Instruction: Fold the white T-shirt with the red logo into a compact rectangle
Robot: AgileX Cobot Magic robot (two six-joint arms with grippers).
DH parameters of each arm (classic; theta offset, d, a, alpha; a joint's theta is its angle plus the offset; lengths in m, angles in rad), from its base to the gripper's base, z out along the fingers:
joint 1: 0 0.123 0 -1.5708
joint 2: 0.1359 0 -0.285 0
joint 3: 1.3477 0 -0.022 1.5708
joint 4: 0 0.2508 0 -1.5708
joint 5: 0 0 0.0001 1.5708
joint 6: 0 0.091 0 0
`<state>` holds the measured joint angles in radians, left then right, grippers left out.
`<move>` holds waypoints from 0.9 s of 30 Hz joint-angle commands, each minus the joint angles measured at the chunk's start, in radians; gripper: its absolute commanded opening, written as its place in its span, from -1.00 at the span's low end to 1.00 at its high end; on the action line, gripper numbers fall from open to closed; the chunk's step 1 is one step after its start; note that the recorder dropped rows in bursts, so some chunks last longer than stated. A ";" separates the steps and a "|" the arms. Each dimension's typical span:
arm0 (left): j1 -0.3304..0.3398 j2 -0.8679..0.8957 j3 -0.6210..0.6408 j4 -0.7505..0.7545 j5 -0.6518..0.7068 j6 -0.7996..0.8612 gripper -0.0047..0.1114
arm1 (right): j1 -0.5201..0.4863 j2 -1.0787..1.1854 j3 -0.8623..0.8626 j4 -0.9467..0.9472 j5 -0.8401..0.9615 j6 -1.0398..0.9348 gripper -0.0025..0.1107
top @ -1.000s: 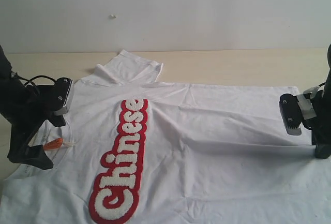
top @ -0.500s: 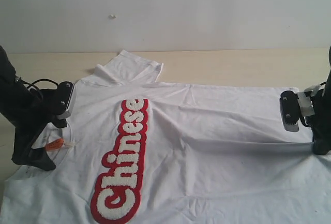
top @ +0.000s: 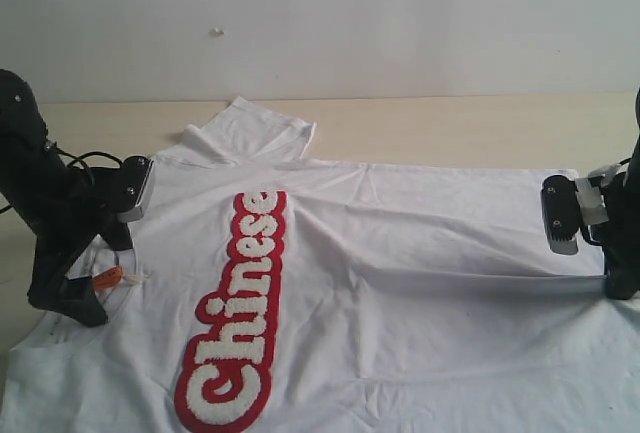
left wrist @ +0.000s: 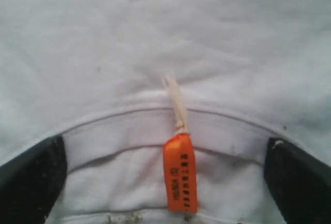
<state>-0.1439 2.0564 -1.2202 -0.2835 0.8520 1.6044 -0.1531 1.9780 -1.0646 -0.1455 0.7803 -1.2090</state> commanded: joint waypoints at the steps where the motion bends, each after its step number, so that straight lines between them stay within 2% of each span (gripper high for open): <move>1: 0.005 0.040 0.005 0.095 0.073 -0.070 0.79 | -0.003 0.045 0.011 0.033 -0.051 0.006 -0.96; 3: 0.005 0.048 0.005 0.095 0.083 -0.069 0.56 | -0.003 0.045 0.011 0.033 -0.051 0.006 -0.96; 5: 0.005 0.055 0.005 0.095 0.083 -0.072 0.17 | -0.003 0.045 0.011 0.033 -0.053 0.006 -0.96; 8: 0.005 0.060 0.005 0.089 0.075 -0.072 -0.73 | -0.003 0.045 0.011 0.038 -0.053 0.008 -0.96; 9: 0.005 0.061 0.005 0.086 0.074 -0.068 -0.91 | -0.003 0.045 0.011 0.040 -0.053 0.008 -0.96; 21: 0.005 0.048 0.005 0.033 0.083 -0.070 -0.85 | -0.003 0.045 0.011 0.068 -0.083 0.008 -0.96; 24: 0.005 0.015 0.005 0.033 0.091 -0.100 -0.67 | -0.003 0.045 0.011 0.068 -0.083 0.008 -0.96; 26: 0.005 -0.017 0.005 0.033 0.105 -0.100 -0.46 | -0.003 0.045 0.011 0.068 -0.083 0.008 -0.96; 27: 0.005 -0.033 0.005 0.033 0.114 -0.108 -0.29 | -0.003 0.045 0.011 0.068 -0.083 0.008 -0.96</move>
<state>-0.1400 2.0525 -1.2269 -0.2551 0.9176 1.5211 -0.1548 1.9780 -1.0646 -0.1225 0.7589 -1.2090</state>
